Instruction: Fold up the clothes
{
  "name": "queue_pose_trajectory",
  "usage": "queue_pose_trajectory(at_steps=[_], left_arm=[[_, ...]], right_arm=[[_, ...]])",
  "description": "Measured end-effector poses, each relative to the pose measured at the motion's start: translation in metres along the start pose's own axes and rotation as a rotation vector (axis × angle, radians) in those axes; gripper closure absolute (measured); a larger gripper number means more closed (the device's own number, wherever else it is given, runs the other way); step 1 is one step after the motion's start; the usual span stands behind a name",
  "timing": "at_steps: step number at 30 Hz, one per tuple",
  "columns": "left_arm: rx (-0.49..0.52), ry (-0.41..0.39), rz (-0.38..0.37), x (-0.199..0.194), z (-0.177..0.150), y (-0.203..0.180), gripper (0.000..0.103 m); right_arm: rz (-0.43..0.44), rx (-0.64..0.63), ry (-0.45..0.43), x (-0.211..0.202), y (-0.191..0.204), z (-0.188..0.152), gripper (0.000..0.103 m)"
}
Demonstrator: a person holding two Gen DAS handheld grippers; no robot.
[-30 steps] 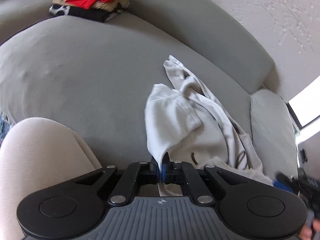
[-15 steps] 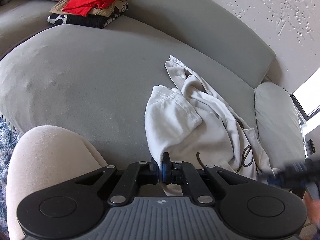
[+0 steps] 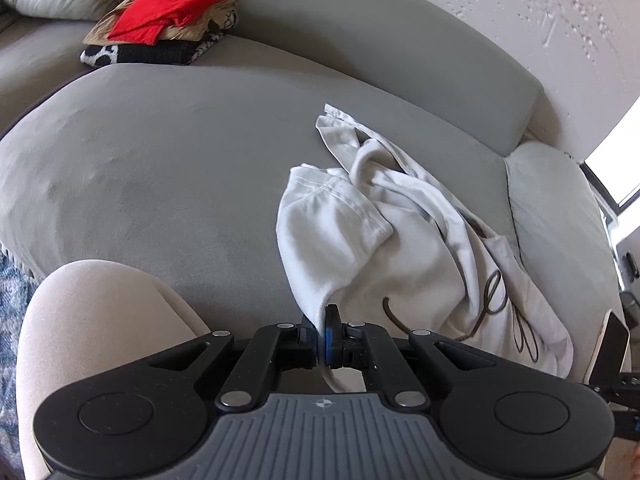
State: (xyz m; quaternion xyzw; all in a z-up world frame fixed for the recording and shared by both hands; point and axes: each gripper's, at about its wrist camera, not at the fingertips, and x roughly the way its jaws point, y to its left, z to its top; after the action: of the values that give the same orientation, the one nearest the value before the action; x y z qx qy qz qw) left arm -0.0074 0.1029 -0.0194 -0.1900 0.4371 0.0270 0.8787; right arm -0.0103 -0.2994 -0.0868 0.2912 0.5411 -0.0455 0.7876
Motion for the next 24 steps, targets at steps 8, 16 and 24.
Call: queue_pose_trajectory(at_steps=[8, 16, 24], left_arm=[[0.022, 0.023, 0.031, 0.001, -0.003, -0.007, 0.101], [0.03, 0.034, 0.032, 0.001, -0.003, -0.007, 0.101], [0.011, 0.031, 0.03, -0.001, 0.0, -0.005, 0.101]], right_arm=[[-0.055, -0.068, 0.028, 0.008, 0.01, -0.001, 0.063], [-0.028, -0.033, 0.002, 0.008, 0.004, 0.002, 0.055], [0.028, 0.024, -0.101, 0.012, -0.014, 0.019, 0.056]])
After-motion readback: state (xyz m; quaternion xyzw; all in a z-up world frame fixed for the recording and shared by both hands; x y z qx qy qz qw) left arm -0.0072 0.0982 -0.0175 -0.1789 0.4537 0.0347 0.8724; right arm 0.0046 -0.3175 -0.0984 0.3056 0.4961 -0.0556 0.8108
